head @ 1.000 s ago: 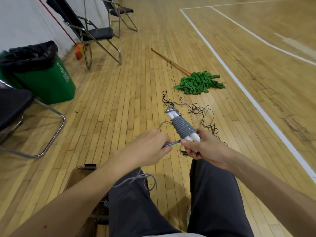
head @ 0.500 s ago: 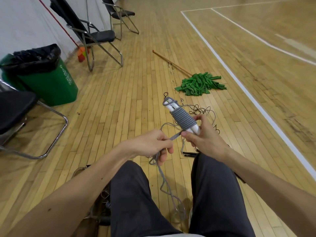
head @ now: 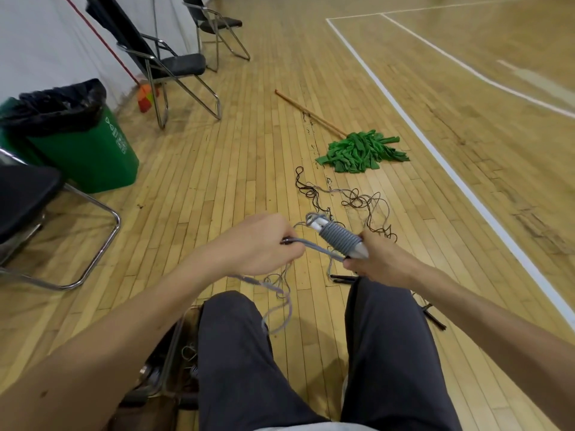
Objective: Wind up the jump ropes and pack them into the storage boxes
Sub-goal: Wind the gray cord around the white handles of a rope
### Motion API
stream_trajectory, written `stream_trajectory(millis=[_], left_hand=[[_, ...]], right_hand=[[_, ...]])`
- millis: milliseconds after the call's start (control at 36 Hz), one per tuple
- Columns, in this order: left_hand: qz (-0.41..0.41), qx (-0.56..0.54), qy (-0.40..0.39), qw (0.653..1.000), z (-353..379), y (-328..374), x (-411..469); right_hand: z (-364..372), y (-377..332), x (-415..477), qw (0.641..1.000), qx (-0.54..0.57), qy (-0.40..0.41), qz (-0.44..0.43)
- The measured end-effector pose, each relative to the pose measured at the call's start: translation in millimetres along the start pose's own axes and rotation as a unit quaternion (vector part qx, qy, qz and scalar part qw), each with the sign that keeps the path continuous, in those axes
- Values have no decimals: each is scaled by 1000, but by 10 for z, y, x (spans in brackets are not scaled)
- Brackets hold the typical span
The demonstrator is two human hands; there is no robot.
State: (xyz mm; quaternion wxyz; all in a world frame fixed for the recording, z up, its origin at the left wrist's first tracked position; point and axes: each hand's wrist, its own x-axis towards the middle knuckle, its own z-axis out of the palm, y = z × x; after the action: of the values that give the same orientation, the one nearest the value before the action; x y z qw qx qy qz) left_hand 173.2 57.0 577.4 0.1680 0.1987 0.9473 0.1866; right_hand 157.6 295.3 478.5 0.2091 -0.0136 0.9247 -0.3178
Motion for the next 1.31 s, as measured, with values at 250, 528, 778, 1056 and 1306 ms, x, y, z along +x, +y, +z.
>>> stream_trajectory(millis=[250,528,778,1056,1306], left_hand=[[126,129,33,983,-211,295,70],[191,233,64,951,-277,290,297],[98,312,74,942,-304,13,385],[99,355,132,920,-162,-266,350],[-37,190,57,979,519,-802,518]], right_hand=[[242,-296,-161,986,-136,-101,-7],[421,-525,-488,974,-121,-161,-108],[374,-495,-654,970,-125,-145,-151],[91,-548,-865,954,-125,-130,-238],[-85,-615,-887,961,-33,-53,-269]])
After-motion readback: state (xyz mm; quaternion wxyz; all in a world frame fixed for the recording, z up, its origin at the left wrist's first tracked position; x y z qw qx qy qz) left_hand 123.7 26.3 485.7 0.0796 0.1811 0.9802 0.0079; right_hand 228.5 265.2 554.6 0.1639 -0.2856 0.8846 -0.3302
